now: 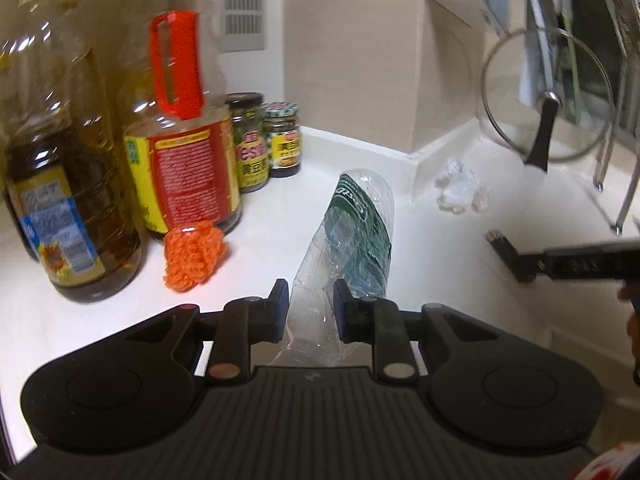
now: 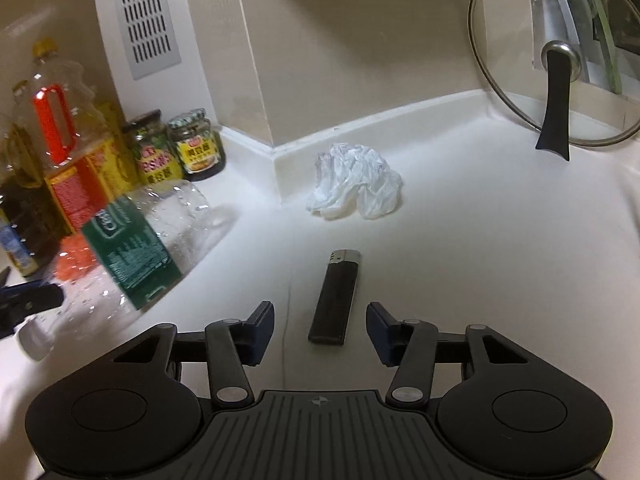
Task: Collect trash
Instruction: 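Grasp the black lighter with the right gripper while the left gripper grasps the bottle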
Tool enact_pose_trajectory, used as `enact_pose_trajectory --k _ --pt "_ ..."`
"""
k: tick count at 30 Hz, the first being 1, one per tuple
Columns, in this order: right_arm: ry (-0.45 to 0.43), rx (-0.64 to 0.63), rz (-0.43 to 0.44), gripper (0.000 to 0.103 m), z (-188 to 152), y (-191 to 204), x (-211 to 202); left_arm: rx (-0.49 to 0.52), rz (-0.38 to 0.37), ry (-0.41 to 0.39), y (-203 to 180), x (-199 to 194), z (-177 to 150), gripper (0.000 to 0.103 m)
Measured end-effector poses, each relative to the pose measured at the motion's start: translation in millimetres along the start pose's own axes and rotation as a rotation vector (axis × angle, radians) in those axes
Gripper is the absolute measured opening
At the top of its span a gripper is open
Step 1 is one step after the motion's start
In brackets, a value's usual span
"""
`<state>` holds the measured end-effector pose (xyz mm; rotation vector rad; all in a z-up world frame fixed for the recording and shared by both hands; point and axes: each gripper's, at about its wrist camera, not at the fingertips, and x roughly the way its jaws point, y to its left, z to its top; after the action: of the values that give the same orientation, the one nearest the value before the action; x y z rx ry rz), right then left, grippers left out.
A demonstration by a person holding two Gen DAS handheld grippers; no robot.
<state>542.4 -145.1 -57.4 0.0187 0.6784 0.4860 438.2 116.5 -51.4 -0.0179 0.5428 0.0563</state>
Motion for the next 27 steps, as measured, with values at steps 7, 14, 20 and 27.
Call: enact_pose_trajectory --k 7,14,20,27 --pt "0.020 -0.065 -0.060 0.025 -1 2 15 -0.003 -0.016 0.012 -7 5 1 0.021" --pt "0.052 -0.093 -0.008 0.022 -10 -7 -2 -0.013 -0.046 0.034 -20 8 -1 0.022" --pt "0.051 -0.059 0.000 0.022 -23 -26 -27 -0.030 -0.125 0.060 -31 15 4 0.044" --pt "0.055 -0.037 -0.012 0.022 -25 -41 -39 -0.127 -0.216 0.112 -29 43 17 0.050"
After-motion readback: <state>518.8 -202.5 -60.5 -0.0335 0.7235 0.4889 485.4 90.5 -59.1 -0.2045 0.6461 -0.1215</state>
